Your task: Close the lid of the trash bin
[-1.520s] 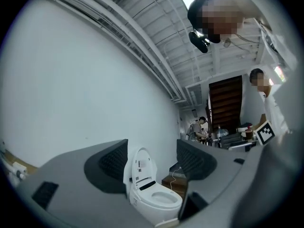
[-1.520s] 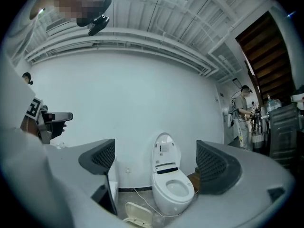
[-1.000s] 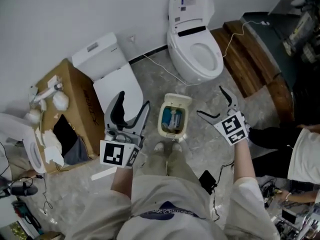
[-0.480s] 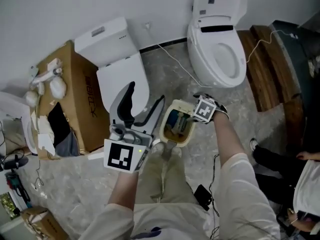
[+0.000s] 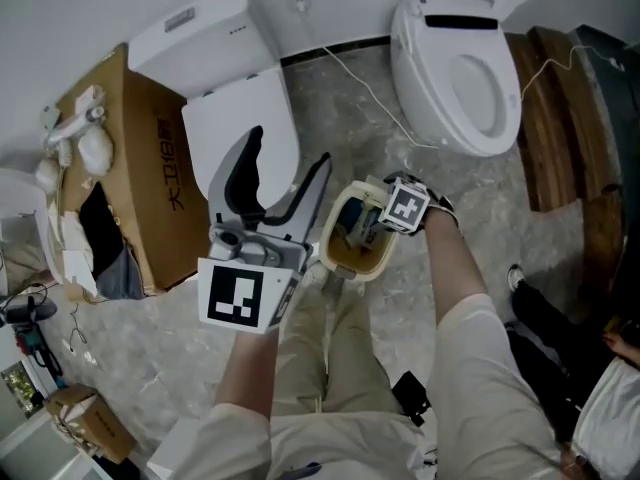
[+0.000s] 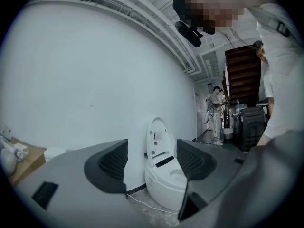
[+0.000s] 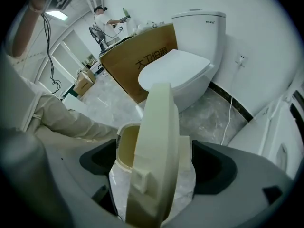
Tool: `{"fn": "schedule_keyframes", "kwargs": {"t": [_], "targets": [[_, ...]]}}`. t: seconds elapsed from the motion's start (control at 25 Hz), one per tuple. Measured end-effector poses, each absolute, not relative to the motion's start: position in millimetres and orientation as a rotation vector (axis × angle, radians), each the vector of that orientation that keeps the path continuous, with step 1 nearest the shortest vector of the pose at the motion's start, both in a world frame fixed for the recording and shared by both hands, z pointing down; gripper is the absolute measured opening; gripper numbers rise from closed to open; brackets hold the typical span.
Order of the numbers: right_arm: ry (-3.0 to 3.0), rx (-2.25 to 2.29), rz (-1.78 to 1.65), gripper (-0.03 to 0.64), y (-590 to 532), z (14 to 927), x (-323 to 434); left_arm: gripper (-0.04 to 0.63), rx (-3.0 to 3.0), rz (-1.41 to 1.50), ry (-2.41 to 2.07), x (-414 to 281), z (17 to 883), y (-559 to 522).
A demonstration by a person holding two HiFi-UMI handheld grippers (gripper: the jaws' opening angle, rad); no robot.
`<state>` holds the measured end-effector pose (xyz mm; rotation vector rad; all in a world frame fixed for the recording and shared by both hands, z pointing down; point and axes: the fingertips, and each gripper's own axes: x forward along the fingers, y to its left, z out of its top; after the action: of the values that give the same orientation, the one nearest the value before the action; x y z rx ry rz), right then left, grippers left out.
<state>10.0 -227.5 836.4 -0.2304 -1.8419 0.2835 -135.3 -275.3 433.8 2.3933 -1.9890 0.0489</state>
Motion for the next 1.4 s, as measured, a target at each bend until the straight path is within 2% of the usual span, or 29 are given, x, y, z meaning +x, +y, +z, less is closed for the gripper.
{"fn": "schedule_keyframes", "kwargs": {"t": [0.24, 0.64, 1.4], "targets": [[-1.867, -0.283, 0.337, 0.479, -199.3, 840.6, 11.4, 0.298, 2.395, 0.078, -1.988, -137.8, 437.8, -278.4], [-1.922, -0.257, 0.314, 0.477, -156.7, 840.3, 6.7, 0.298, 2.424, 0.092, -1.983, -137.4, 435.1, -268.0], [-1.945, -0.220, 0.369, 0.476, -60.9, 913.5, -5.2, 0.298, 2.466, 0.098, -1.924, -136.9, 480.5, -240.5]]}}
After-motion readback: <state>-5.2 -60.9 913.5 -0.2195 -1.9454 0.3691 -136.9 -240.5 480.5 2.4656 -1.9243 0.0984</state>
